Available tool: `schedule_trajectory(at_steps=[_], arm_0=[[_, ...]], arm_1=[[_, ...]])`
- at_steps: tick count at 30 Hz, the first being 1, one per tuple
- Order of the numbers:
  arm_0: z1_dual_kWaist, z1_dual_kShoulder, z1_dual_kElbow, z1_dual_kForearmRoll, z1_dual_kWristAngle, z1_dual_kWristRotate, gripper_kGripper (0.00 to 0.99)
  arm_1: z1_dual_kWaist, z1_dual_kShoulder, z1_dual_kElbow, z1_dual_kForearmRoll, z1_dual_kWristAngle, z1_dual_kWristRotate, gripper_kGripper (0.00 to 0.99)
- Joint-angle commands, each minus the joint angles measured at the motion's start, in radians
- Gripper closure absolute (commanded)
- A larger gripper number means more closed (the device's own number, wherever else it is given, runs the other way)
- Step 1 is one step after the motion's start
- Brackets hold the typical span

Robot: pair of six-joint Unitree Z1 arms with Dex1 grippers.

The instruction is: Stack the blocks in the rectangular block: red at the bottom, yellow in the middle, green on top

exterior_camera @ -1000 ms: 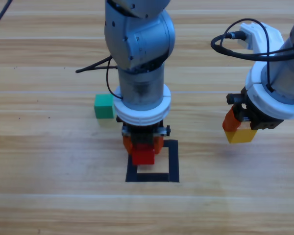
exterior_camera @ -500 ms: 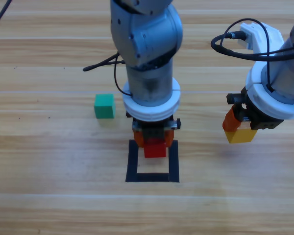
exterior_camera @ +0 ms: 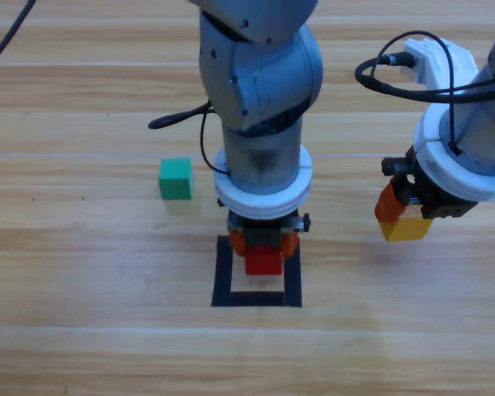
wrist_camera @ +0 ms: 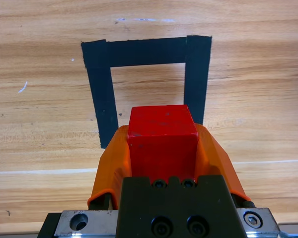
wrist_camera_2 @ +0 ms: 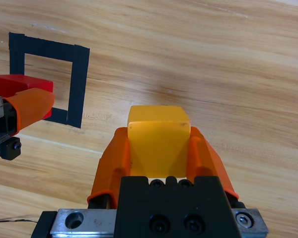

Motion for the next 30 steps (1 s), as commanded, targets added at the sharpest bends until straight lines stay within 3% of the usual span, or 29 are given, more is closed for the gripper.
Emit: schedule_trajectory(at_steps=[1, 30], arm_0=[[-0.022, 0.045, 0.022, -0.016, 0.017, 0.006, 0.990], [-0.013, 0.084, 0.042, -0.049, 0.028, 0.012, 0.990]], arm_1=[[0.023, 0.040, 0.000, 0.012, 0.014, -0.002, 0.777], [0.023, 0.047, -0.006, 0.011, 0.016, -0.002, 0.777]])
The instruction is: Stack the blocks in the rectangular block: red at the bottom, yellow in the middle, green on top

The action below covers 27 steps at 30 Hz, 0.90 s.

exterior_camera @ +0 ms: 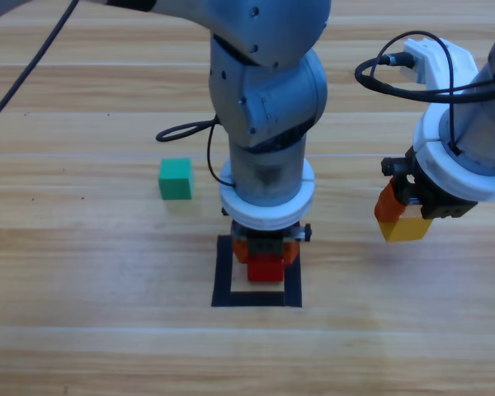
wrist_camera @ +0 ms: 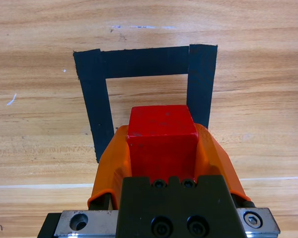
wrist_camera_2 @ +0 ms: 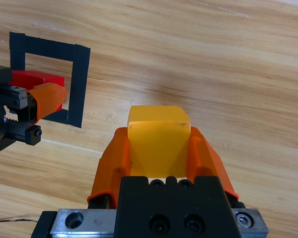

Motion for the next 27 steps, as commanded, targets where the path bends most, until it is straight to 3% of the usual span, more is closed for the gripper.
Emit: schedule_trajectory(at_steps=[1, 27], arm_0=[[-0.011, 0.050, 0.031, -0.015, 0.019, 0.008, 0.990], [-0.006, 0.053, 0.057, -0.042, 0.022, 0.005, 0.990]], arm_1=[[0.023, 0.047, -0.006, 0.011, 0.014, -0.002, 0.777], [0.023, 0.053, -0.006, 0.009, 0.014, -0.002, 0.777]])
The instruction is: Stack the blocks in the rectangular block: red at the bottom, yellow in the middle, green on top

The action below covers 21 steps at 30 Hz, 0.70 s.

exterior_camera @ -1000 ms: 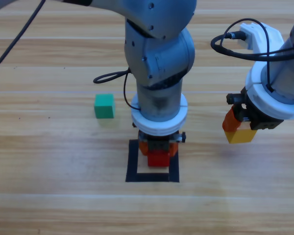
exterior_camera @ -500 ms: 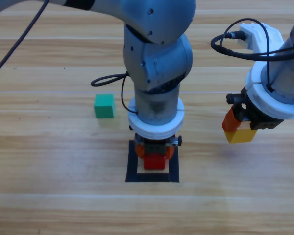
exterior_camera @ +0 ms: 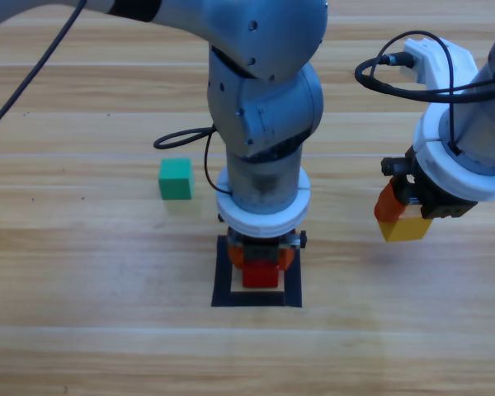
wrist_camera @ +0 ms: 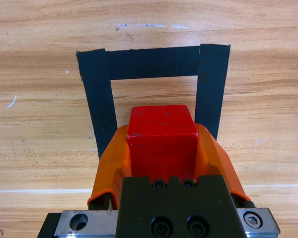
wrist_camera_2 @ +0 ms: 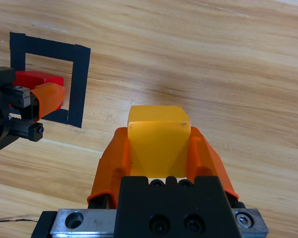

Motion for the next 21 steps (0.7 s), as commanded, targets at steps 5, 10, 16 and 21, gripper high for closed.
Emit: schedule_trajectory(at_steps=[5, 10, 16, 21], arm_0=[[-0.006, 0.054, 0.022, -0.014, 0.013, 0.003, 0.990], [-0.006, 0.051, 0.026, -0.016, 0.015, 0.000, 0.990], [-0.006, 0.053, 0.031, -0.016, 0.016, 0.000, 0.990], [-0.006, 0.056, 0.031, -0.019, 0.018, 0.001, 0.990]], arm_1=[[0.023, 0.055, -0.006, 0.008, 0.014, -0.002, 0.777], [0.023, 0.055, -0.006, 0.008, 0.014, -0.002, 0.777], [0.023, 0.055, -0.006, 0.008, 0.014, -0.003, 0.777], [0.023, 0.058, -0.009, 0.008, 0.014, -0.002, 0.777]])
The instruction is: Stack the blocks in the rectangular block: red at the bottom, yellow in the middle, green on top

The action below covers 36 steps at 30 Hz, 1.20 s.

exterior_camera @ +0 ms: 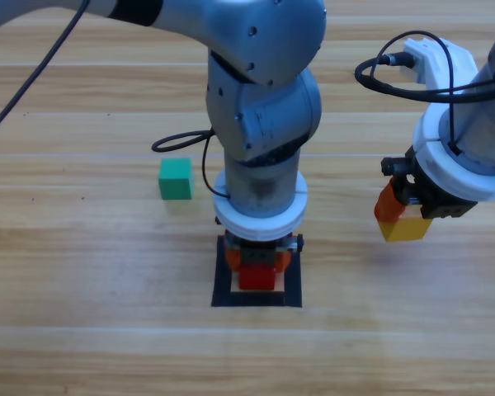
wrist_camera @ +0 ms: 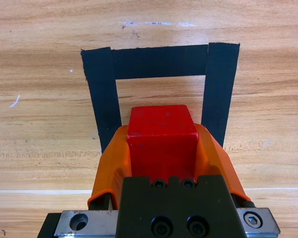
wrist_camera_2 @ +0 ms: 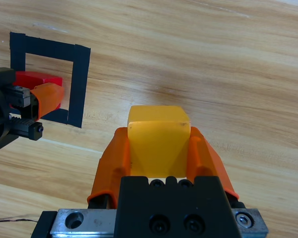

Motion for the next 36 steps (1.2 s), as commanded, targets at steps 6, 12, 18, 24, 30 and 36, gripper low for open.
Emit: schedule_trajectory(at_steps=[6, 12, 18, 24, 30, 36], arm_0=[[-0.006, 0.053, 0.015, -0.013, 0.013, -0.002, 0.990], [-0.006, 0.059, 0.011, -0.013, 0.015, -0.003, 0.990], [-0.006, 0.067, -0.002, -0.008, 0.013, -0.002, 0.988], [-0.014, 0.077, -0.025, -0.010, 0.008, -0.023, 0.683], [-0.016, 0.067, -0.016, -0.004, 0.011, -0.033, 0.571], [-0.017, 0.053, -0.012, 0.009, 0.010, -0.049, 0.567]], arm_1=[[0.023, 0.058, -0.009, 0.008, 0.014, -0.002, 0.777], [0.023, 0.060, -0.010, 0.008, 0.014, -0.002, 0.777], [0.023, 0.060, -0.009, 0.008, 0.014, -0.002, 0.777], [0.023, 0.060, -0.009, 0.008, 0.012, -0.002, 0.777], [0.023, 0.060, -0.009, 0.008, 0.012, -0.002, 0.777], [0.023, 0.060, -0.009, 0.008, 0.014, -0.002, 0.777]])
